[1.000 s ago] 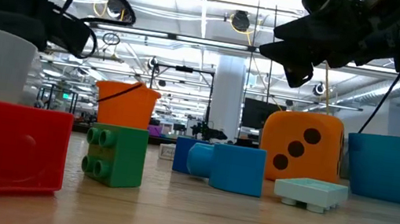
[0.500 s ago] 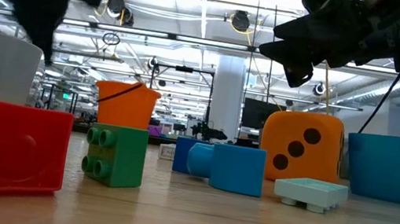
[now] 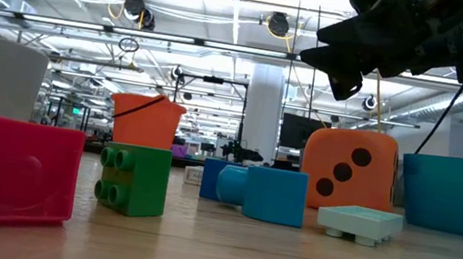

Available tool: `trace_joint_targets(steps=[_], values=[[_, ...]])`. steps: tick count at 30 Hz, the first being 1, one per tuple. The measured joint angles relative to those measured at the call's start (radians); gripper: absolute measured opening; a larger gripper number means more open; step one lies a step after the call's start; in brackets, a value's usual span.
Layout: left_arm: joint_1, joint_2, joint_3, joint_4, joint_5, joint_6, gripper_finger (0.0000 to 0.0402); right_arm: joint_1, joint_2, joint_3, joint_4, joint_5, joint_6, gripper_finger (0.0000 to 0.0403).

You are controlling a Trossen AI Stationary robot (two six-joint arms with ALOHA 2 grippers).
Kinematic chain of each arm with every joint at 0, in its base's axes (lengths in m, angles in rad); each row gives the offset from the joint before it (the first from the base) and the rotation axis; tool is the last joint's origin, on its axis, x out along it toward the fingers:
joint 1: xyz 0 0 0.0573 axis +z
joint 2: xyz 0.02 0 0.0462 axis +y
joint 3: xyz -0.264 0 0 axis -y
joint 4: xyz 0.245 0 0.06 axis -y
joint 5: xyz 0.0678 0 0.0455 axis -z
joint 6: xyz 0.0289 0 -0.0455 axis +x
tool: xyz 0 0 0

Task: Pick & Place Toys
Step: Put the blue game piece into the black bin

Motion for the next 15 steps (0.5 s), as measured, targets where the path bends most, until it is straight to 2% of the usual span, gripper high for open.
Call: trace_joint_targets(steps=[3,7,11,15], values=[[-0.007,0.084,-0.066,0.305,0.015,0.106,0.0031,0.0,0.0,0.0,-0.002,0.0,-0.003,0.0155],[0.001,0.22,-0.125,0.592,0.042,0.21,0.0031,0.002,0.0,0.0,0.005,-0.001,-0.003,0.0155],[0.021,0.29,-0.114,0.724,0.142,0.299,0.0031,0.019,0.0,0.0,0.043,-0.004,-0.011,0.0155],[0.059,0.314,-0.116,0.738,0.241,0.324,0.0031,0.036,0.0,0.0,0.067,-0.004,-0.071,0.0155]])
